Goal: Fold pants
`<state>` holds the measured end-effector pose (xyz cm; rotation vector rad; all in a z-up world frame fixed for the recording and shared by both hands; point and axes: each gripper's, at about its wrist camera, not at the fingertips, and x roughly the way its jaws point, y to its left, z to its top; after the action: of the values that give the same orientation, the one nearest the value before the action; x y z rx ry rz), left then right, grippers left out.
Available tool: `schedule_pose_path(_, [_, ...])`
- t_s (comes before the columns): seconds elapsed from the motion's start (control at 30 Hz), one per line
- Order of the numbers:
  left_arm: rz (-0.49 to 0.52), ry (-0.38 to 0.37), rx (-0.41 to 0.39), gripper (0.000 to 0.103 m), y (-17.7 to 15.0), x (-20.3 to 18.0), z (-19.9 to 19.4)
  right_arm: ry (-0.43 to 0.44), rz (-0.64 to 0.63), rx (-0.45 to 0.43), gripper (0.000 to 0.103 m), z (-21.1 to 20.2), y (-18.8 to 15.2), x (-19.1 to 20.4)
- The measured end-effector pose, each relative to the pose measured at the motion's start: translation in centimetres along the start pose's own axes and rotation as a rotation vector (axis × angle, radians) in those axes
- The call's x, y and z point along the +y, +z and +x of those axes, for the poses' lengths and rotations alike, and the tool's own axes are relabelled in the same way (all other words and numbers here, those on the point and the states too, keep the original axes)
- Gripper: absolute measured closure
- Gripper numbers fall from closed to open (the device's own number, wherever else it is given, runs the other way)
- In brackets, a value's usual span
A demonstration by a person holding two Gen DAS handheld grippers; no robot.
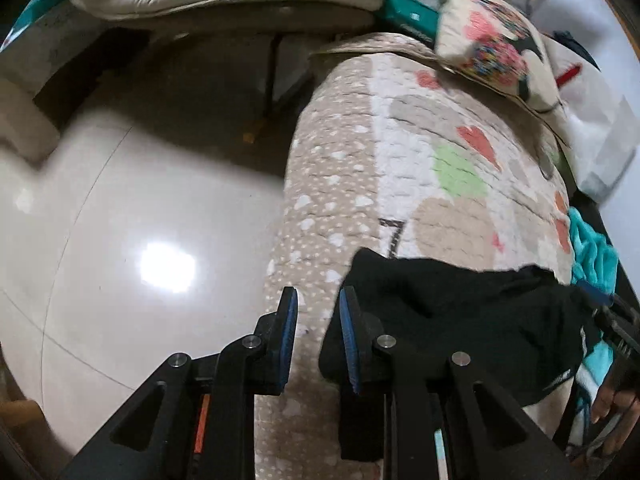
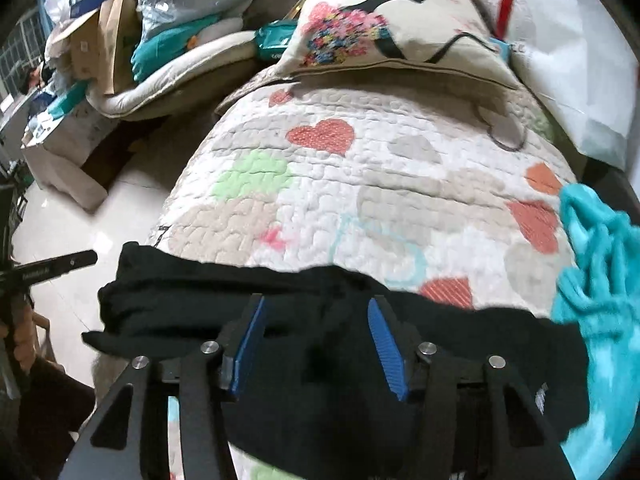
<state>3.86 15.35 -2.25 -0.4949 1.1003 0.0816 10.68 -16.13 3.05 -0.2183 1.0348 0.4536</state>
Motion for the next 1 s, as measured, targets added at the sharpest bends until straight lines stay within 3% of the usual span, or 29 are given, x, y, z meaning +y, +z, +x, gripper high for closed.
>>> schedule_pose_path(0.07, [-0.042,-0.023,-0.006,0.082,0.6,0.6,-0.1,0.021,-0.058,0.026,0.048,1.3,0.3,1.7])
schedule_pose_path(0.17, [-0.076,-0.052,-0.019,0.082,1.4,0.8,-0.5,-0.051,-0.150,0.126,0.051,4.5,0.1,3.7])
schedule_pose_path(0.2, [-0.082,-0.059,-0.024,0.082,1.6,0.7,-0.6,-0.063,-0.160,0.182,0.060,6.0,-0.1,3.8])
schedule_pose_path(0.23, [-0.086,-0.061,-0.029,0.082,1.8,0.7,-0.8,-0.065,-0.150,0.249,0.094,7.7,-0.2,3.7])
schedule_pose_path(0.27, [-0.091,-0.060,-0.037,0.082,2.0,0.7,-1.0,-0.073,-0.139,0.265,0.101,8.3,-0.1,3.5])
schedule_pose_path(0.37, [-0.124,-0.059,-0.074,0.082,2.8,1.5,-1.9,-0.119,-0.022,0.190,0.101,8.1,1.6,2.2])
schedule_pose_path(0.43, [-0.168,-0.057,-0.100,0.082,3.3,2.5,-2.5,-0.131,0.066,0.127,0.100,7.0,2.6,1.5])
schedule_pose_path(0.5, [-0.224,-0.071,-0.116,0.082,3.8,3.9,-3.1,-0.034,0.093,0.073,0.100,5.9,3.2,2.3])
schedule_pose_path(0.53, [-0.245,-0.083,-0.119,0.082,3.9,4.4,-3.2,0.053,0.075,0.071,0.095,5.7,3.3,3.5])
schedule_pose_path(0.6, [-0.280,-0.098,-0.120,0.082,4.0,5.3,-3.5,0.142,-0.003,0.078,0.066,5.6,3.3,6.4])
schedule_pose_path(0.63, [-0.292,-0.103,-0.122,0.082,4.0,5.5,-3.5,0.168,-0.077,0.069,0.047,5.6,3.0,8.5])
schedule_pose_path(0.83, [-0.320,-0.114,-0.141,0.081,4.0,6.3,-4.2,0.247,-0.398,0.027,0.045,5.0,1.0,17.6])
schedule_pose_path(1.0, [-0.323,-0.127,-0.142,0.081,4.1,6.4,-4.4,0.216,-0.589,0.035,0.045,6.2,-0.5,21.6])
